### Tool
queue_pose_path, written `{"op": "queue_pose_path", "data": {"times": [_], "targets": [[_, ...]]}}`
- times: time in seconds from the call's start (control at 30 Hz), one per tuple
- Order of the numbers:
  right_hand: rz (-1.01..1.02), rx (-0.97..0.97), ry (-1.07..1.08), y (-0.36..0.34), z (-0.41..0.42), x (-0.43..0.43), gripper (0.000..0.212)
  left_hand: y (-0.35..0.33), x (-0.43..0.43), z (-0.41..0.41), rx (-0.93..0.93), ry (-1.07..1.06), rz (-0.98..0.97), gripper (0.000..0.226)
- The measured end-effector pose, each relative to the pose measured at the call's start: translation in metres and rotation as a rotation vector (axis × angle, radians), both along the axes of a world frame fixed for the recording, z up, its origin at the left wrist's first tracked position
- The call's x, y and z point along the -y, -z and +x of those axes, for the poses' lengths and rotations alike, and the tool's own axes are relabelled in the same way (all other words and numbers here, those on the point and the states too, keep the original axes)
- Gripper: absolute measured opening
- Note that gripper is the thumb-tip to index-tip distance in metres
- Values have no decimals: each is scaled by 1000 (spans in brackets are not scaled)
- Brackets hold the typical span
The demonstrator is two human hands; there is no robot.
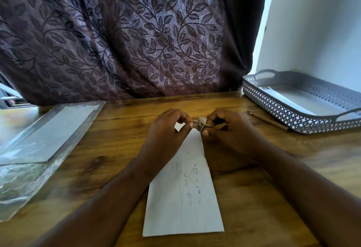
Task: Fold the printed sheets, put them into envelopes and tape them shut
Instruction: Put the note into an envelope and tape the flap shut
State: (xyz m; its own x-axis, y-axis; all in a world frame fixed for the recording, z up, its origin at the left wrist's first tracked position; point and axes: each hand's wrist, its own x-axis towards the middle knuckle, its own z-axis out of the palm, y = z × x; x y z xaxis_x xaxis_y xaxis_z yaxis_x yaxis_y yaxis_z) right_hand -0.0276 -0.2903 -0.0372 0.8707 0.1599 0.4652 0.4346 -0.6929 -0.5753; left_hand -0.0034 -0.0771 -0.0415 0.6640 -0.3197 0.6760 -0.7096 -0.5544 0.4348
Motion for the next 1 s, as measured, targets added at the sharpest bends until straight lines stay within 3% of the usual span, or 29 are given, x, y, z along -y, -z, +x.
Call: {"op": "queue_pose_path", "data": {"times": [0.17,0.3,0.4,0.57,0.7,0.87,1.0], "targets": [[43,-40,60,2,2,2,21,1,0,0,-28,-6,33,6],[80,-46,156,0,3,8,39,0,-2,0,-56,-27,25,6],[-4,-88,308,-3,7,23,56,0,-6,1,-133,-53,-4,6],[-129,-130,584,2,6,56,58,1,-4,3,-242,-82,-2,6],[-165,-141,644,2,6,62,63,1,-4,5,-290,-106,-2,4],[-233,-168,653,1,4,61,63,2,-5,6,-327,-132,-16,6],[-102,63,560,-14,-4,45,39,5,-6,11,-345,-189,-10,11]]}}
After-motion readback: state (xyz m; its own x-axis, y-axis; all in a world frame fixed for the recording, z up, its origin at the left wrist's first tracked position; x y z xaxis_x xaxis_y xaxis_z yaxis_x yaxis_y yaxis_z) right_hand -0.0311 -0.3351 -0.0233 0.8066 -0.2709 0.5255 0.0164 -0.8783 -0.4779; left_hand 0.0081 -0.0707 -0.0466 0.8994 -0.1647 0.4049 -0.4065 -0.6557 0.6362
